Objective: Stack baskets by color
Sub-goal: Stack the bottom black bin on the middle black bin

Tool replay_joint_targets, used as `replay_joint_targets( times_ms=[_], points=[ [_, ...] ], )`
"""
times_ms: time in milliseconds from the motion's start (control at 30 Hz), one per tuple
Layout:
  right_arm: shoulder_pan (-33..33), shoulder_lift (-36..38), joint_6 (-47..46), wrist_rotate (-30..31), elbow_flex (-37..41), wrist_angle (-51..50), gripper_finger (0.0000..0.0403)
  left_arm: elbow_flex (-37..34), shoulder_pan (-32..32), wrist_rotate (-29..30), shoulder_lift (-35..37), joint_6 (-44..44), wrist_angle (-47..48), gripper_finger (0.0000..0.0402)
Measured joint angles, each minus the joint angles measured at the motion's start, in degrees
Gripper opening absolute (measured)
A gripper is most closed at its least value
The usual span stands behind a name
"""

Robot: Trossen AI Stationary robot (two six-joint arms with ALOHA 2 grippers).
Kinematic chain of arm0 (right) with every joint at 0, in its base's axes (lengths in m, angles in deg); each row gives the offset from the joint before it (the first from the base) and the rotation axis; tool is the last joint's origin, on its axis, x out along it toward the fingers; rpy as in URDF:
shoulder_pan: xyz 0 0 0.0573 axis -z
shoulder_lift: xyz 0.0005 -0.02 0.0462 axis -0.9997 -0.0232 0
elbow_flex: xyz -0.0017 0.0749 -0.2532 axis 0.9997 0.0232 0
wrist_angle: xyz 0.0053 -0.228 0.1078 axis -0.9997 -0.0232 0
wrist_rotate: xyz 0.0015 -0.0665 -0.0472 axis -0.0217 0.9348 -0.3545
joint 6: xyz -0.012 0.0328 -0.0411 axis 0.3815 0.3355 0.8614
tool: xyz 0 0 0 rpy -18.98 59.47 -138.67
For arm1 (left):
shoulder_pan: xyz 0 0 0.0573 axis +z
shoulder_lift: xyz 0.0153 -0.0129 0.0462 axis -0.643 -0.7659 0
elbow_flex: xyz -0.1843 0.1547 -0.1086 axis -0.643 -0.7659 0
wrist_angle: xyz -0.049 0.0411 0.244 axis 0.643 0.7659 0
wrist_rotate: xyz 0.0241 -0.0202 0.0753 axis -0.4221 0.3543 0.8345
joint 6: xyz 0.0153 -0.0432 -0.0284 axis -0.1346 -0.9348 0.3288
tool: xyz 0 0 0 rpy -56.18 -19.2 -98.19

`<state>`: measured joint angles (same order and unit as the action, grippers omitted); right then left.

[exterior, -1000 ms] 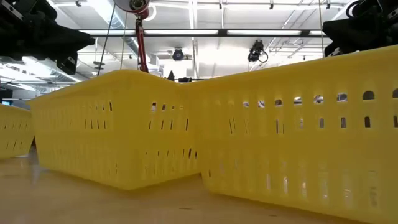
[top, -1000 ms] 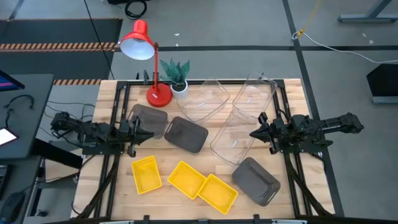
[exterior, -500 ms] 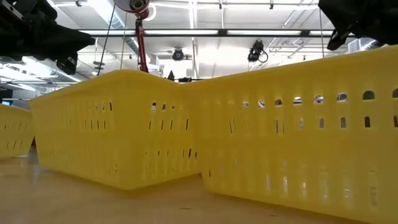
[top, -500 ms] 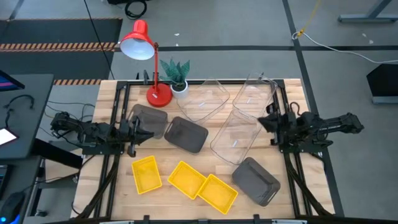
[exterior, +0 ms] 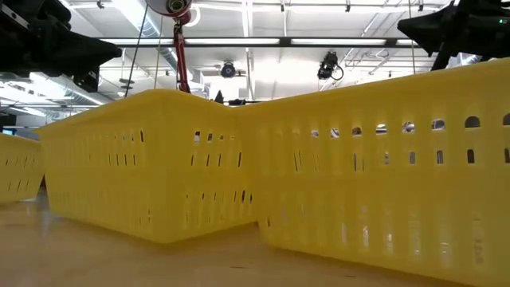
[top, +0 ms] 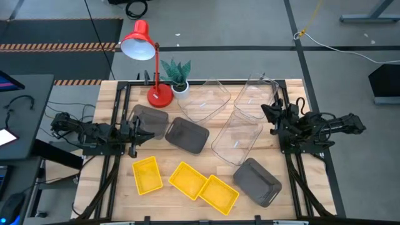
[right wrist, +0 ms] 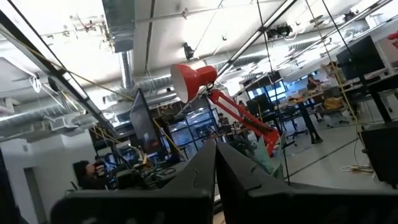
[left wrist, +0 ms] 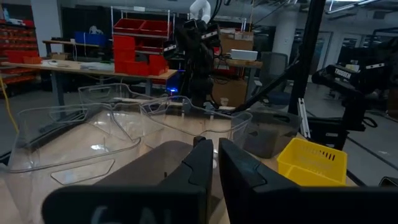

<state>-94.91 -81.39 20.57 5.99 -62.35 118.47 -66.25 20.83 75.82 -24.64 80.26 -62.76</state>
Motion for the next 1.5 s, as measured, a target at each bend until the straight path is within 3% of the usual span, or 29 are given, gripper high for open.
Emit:
replay_joint_targets(
  times_ms=[267, 467, 700, 900, 1333, 1500],
  points=[
    [1.43, 0.01, 3.7, 0.23, 0.0, -1.01, 0.0018, -0.01, 0.0, 0.0, -0.01, 0.03, 0.01, 0.0031],
    [4.46, -2.05, 4.98, -0.06, 0.0, -10.38, 0.0009, 0.0, 0.0, 0.0, -0.01, 0.05, 0.01, 0.003],
    [7.97, -7.58, 4.49, -6.58, -3.89, -13.33, 0.0007, 0.0, 0.0, -0.02, -0.01, 0.08, 0.01, 0.0035],
    [8.26, -12.33, 4.61, -7.76, -11.77, -25.79, 0.0007, -0.01, 0.0, 0.0, 0.0, 0.07, 0.01, 0.0026],
    [3.65, -21.14, -4.65, -14.18, -25.6, -51.41, 0.0007, 0.0, 0.0, -0.01, 0.0, 0.05, -0.01, 0.0033],
    [0.37, -27.4, -10.37, -17.14, -33.65, -67.09, 0.0007, 0.0, -0.02, -0.01, 0.01, 0.07, 0.01, 0.0026]
  ],
)
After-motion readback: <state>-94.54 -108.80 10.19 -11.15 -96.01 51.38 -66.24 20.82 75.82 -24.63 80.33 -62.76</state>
